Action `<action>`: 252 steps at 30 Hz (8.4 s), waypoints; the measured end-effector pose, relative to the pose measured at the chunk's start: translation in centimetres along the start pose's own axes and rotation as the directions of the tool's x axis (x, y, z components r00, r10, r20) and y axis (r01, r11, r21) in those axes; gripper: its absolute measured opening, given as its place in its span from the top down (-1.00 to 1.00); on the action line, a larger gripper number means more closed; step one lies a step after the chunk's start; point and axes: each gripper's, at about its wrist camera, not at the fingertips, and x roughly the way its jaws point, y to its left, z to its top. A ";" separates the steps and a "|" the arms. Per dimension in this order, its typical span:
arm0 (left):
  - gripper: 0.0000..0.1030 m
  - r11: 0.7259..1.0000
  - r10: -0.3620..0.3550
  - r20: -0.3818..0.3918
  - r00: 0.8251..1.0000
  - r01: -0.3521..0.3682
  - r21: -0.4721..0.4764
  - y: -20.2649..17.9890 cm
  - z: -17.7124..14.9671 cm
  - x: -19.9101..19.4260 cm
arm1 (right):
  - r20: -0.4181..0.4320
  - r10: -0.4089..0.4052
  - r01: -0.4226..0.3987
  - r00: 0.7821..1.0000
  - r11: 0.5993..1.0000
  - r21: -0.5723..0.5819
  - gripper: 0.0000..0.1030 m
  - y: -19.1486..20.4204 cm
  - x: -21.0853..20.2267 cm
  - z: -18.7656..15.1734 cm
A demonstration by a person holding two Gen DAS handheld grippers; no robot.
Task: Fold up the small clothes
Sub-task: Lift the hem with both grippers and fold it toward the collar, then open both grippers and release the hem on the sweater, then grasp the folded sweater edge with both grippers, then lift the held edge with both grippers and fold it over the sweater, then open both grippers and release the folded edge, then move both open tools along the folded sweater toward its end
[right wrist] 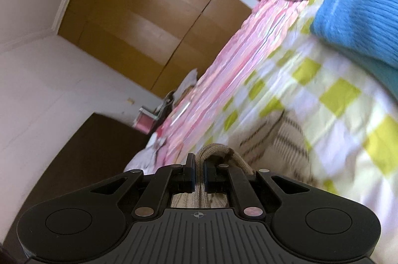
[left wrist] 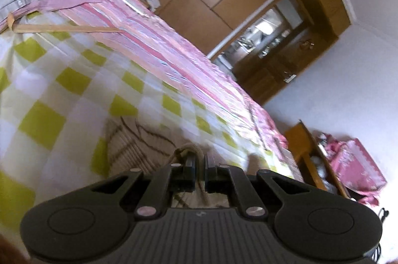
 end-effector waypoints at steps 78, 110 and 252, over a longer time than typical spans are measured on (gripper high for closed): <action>0.61 0.763 0.468 -0.136 0.873 -0.322 0.561 -2.2 -1.0 12.5 | -0.118 -0.390 0.255 0.913 0.773 -0.581 0.39 -1.7 11.7 0.8; 0.73 0.742 0.506 0.032 0.862 -0.454 0.493 1.9 0.5 10.5 | 0.009 -0.466 0.395 0.884 0.739 -0.545 0.87 -3.5 12.8 2.2; 0.16 0.785 0.432 -0.004 0.902 -0.374 0.494 -0.1 -10.1 0.1 | -0.173 -0.426 0.186 0.888 0.677 -0.712 0.74 9.5 14.2 -13.1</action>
